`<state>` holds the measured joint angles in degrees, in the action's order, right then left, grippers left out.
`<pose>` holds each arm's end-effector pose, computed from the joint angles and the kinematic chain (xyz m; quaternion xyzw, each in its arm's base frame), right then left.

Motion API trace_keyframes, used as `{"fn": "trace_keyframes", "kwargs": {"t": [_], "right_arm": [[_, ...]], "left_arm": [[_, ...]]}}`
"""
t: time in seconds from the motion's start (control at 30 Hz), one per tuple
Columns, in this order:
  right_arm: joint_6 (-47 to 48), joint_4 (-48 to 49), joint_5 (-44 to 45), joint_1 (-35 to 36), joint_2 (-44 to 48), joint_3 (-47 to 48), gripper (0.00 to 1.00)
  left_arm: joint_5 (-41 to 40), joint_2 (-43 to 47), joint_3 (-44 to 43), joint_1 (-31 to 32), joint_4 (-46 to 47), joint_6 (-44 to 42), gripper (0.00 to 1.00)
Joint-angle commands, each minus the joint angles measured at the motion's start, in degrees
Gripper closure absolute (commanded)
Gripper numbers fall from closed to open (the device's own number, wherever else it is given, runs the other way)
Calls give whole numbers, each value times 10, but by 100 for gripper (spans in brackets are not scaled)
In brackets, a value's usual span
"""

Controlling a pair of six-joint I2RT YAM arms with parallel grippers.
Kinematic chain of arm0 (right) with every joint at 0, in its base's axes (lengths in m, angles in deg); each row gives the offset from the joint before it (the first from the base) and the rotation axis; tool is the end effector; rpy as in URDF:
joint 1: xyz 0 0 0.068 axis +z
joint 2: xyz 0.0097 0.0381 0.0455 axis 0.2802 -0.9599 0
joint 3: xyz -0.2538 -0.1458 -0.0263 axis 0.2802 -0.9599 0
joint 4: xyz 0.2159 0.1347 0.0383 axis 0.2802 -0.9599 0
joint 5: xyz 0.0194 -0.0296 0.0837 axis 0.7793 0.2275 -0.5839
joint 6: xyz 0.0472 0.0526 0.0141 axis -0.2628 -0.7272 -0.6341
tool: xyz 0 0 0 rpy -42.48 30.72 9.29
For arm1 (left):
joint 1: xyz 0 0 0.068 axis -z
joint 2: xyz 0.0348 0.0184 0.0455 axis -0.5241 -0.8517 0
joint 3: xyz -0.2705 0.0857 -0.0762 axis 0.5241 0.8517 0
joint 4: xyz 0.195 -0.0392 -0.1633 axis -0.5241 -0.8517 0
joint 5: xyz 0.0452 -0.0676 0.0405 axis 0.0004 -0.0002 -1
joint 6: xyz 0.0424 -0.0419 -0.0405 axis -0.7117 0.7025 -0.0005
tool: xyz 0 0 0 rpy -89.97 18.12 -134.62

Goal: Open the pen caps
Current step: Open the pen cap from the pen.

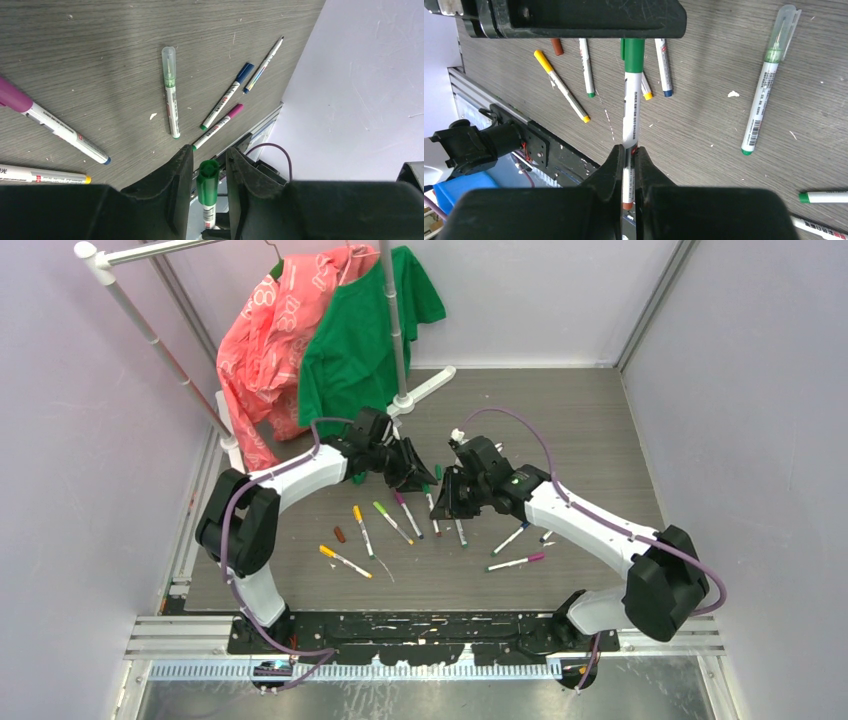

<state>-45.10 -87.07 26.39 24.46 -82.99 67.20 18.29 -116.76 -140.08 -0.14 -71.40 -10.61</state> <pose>0.2136 0.2007 0.2637 -0.0647 0.9286 0.2991 0.2100 0.3210 -0.2328 0.2246 -0.1379 0.8937 -0.4233 0.0554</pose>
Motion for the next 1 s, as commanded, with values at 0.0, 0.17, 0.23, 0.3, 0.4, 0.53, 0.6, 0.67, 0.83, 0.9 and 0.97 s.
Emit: {"fn": "trace_keyframes", "kwargs": {"t": [0.0,0.17,0.23,0.3,0.4,0.53,0.6,0.67,0.83,0.9,0.97], "right_arm": [[8,30,-18,3,-9,24,99],[5,47,-13,3,-14,17,99],[3,50,-11,2,-17,18,99],[2,55,-5,2,-20,19,97],[0,69,-7,2,-29,22,80],[-6,83,-12,1,-52,33,68],[-7,89,-14,2,-66,40,67],[-9,94,-15,2,-75,45,67],[-5,78,0,2,-80,49,98],[-3,65,7,3,-71,43,99],[-4,52,19,6,-57,31,99]], "left_arm": [[20,4,-24,3,36,10,70],[32,16,-10,4,70,23,100],[36,21,-1,4,84,23,100],[41,27,7,4,93,21,100],[43,35,15,4,94,14,100],[46,41,17,4,94,13,100],[46,46,16,4,92,13,100],[46,49,15,4,90,13,100],[18,52,1,2,54,-6,100],[-11,47,-13,-2,35,-11,100],[-41,35,-36,-8,14,-14,100]]}}
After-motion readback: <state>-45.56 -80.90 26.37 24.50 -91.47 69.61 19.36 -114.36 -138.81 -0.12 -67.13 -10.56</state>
